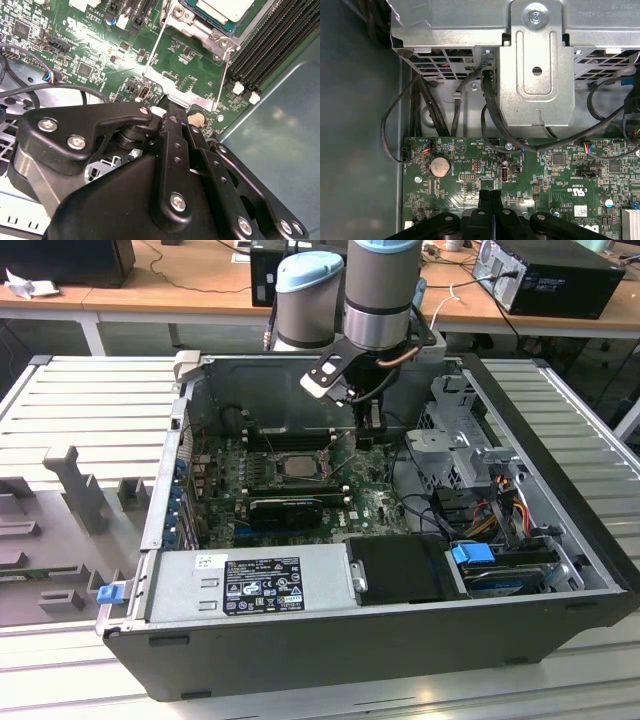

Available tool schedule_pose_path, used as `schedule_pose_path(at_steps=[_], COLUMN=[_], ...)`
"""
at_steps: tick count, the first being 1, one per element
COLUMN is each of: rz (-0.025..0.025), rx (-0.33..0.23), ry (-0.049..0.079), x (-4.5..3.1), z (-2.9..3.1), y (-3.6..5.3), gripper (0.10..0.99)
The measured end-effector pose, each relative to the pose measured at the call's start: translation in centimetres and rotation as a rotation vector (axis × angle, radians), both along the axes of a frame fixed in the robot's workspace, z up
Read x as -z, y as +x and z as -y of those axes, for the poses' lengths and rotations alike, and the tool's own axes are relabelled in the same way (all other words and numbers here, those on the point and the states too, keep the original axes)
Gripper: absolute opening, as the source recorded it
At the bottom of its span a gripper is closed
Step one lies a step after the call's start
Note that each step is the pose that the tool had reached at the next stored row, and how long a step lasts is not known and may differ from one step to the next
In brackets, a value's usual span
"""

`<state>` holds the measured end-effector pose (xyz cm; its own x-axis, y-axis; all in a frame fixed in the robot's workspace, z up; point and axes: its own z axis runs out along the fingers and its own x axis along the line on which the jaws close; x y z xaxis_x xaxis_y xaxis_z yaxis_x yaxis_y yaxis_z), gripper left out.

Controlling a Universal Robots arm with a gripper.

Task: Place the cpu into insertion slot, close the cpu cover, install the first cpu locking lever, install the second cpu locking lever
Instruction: 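Close the cpu cover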

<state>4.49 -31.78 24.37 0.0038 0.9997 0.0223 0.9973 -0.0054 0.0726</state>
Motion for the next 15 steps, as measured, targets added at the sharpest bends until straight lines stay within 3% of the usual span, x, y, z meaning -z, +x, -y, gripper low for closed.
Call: schedule_pose_path(at_steps=[15], rz=[0.0], rx=[0.0], ry=[0.0], x=[0.0], z=[0.0], y=[-0.24], gripper=[0.106])
